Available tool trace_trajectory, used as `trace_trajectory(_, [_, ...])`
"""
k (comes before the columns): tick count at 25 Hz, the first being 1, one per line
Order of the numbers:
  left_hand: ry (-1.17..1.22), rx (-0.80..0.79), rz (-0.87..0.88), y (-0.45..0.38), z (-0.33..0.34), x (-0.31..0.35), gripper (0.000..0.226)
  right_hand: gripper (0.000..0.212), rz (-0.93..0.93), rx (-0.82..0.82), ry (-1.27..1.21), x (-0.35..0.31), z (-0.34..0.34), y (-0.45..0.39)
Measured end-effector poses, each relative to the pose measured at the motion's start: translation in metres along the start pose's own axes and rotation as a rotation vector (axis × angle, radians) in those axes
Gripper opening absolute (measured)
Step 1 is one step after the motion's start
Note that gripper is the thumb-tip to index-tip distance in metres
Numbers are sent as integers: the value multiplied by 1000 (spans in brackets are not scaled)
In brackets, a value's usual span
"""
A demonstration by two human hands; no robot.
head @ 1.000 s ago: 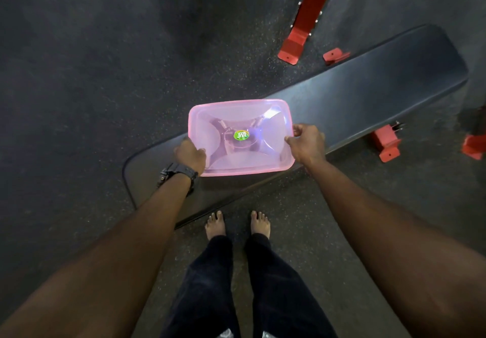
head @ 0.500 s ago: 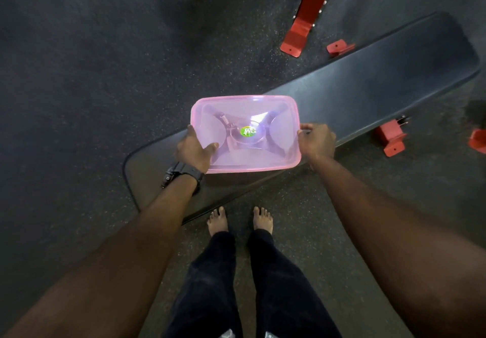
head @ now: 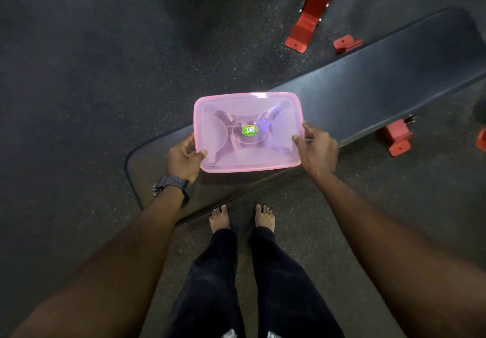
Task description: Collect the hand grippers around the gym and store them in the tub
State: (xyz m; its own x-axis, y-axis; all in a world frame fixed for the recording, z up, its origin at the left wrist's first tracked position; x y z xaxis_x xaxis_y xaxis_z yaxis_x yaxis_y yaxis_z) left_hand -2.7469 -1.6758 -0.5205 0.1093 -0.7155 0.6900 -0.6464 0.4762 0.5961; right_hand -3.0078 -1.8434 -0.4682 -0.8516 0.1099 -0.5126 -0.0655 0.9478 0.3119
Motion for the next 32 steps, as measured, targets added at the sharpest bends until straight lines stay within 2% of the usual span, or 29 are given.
trace_trajectory(2, [-100, 14, 29, -2, 0, 7, 61, 46, 22, -28, 47, 0, 0, -7])
trace_trajectory(3, [-237, 22, 84, -4, 1, 19, 63, 47, 18, -37, 99, -2, 1, -12])
trace_trajectory(6, [-665, -11, 346, -13, 23, 70, 92, 63, -218, -101, 281, -25, 12, -26])
trace_trajectory(8, [-841, -101, 386, -20, 40, 84, 101, 75, -408, -190, 394, -38, 31, -32])
trace_trajectory(12, [-1117, -124, 513, -27, 47, 65, 110, 79, -484, -191, 541, -34, 43, -35])
trace_trajectory(15, [-1061, -62, 532, -21, 58, 70, 106, 86, -464, -181, 579, -34, 47, -28])
trace_trajectory(18, [-1091, -102, 785, -2, 88, 66, 89, 77, -565, -140, 501, -37, 64, -14])
trace_trajectory(20, [-1158, -99, 848, 3, 98, 48, 82, 69, -614, -128, 479, -28, 79, -6])
trace_trajectory(24, [-1188, -29, 883, -2, 99, 41, 78, 66, -608, -74, 485, -21, 92, -9])
trace_trajectory(29, [-1152, -124, 786, -1, 94, 59, 79, 67, -564, -182, 530, -33, 75, -12])
trace_trajectory(30, [-1095, -148, 757, -4, 90, 74, 78, 66, -550, -202, 499, -47, 65, -19])
trace_trajectory(32, [-892, -83, 744, 0, 66, 117, 78, 63, -489, -200, 311, -87, 30, -29])
Point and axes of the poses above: each hand's wrist, its own y-axis away from the middle knuckle, its own z-axis out of the palm, x = y × z, the point moved 5 cm from there along -y, towards the middle knuckle, and after that the axes turned 1 degree about x, right-handed, at the moved point
